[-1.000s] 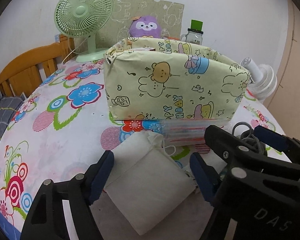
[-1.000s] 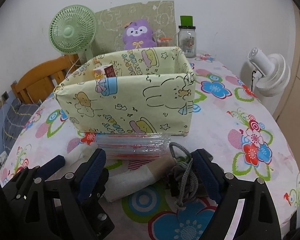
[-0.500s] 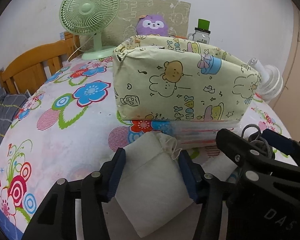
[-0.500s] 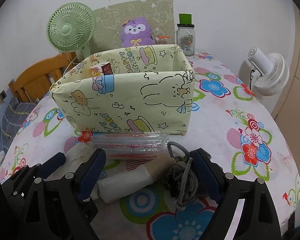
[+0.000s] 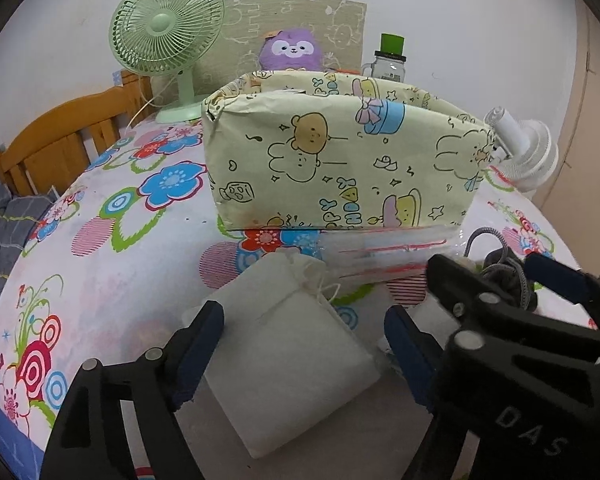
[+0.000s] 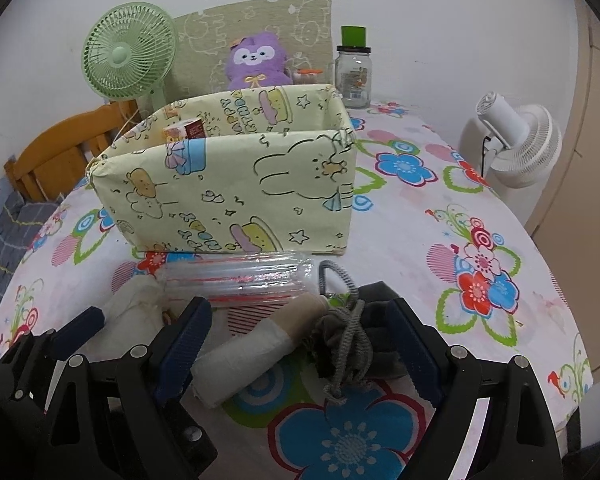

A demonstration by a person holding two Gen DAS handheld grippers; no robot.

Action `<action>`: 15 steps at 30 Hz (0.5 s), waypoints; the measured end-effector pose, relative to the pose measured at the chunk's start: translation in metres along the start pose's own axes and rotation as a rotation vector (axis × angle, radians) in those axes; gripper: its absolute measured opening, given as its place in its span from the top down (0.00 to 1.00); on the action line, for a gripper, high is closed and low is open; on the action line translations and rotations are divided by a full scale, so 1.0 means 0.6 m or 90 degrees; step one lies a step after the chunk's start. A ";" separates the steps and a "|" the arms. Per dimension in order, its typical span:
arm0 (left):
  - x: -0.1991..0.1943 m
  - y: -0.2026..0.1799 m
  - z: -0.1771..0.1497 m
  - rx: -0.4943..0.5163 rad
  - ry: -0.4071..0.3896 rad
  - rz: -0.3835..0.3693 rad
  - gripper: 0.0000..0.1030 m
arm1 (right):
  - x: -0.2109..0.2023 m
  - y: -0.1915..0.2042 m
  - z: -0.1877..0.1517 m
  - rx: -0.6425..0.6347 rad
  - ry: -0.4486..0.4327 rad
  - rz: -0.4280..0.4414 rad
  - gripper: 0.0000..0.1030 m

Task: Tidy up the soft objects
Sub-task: 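Grasp the white cloth bag with the left tool while the right tool grasps the grey mesh sponge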

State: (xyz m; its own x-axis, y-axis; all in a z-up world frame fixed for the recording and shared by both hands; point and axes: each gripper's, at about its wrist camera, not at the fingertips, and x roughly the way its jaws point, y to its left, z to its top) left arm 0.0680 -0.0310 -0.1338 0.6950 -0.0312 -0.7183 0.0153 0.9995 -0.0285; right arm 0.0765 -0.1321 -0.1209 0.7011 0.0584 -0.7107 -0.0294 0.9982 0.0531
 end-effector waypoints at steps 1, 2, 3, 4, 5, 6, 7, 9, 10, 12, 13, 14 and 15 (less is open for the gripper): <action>0.002 0.001 0.001 -0.003 0.002 0.004 0.17 | -0.002 -0.002 0.001 0.004 -0.004 -0.006 0.12; 0.004 0.003 0.002 -0.008 0.005 0.008 0.16 | -0.003 -0.005 0.002 0.005 -0.006 -0.012 0.12; 0.005 0.003 0.003 -0.010 0.007 0.013 0.15 | -0.003 -0.008 0.004 0.006 -0.007 -0.016 0.12; 0.007 0.003 0.003 -0.012 0.009 0.019 0.15 | -0.001 -0.011 0.005 0.008 -0.006 -0.026 0.12; 0.010 0.003 0.004 -0.012 0.012 0.024 0.15 | 0.003 -0.014 0.005 0.010 -0.002 -0.032 0.12; 0.012 0.002 0.004 -0.011 0.013 0.027 0.15 | 0.008 -0.017 0.005 0.013 0.004 -0.037 0.12; 0.013 0.000 0.004 -0.010 0.015 0.031 0.17 | 0.014 -0.021 0.004 0.018 0.012 -0.042 0.12; 0.015 -0.002 0.005 -0.012 0.024 0.044 0.24 | 0.026 -0.026 0.001 0.025 0.027 -0.049 0.13; 0.014 -0.002 0.007 -0.013 0.024 0.047 0.32 | 0.030 -0.026 -0.001 0.025 0.030 -0.057 0.13; 0.015 -0.005 0.007 -0.011 0.026 0.049 0.36 | 0.036 -0.027 -0.002 0.032 0.034 -0.055 0.16; 0.014 -0.008 0.006 -0.008 0.026 0.051 0.41 | 0.038 -0.028 -0.002 0.034 0.036 -0.055 0.18; 0.013 -0.013 0.005 -0.003 0.024 0.054 0.44 | 0.042 -0.028 -0.003 0.037 0.041 -0.052 0.20; 0.012 -0.017 0.004 0.002 0.023 0.055 0.49 | 0.043 -0.028 -0.003 0.038 0.043 -0.052 0.22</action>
State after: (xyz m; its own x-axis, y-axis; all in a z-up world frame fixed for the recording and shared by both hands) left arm 0.0747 -0.0413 -0.1370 0.6673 0.0547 -0.7428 -0.0410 0.9985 0.0366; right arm 0.0938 -0.1473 -0.1416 0.6500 -0.0200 -0.7597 0.0695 0.9970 0.0333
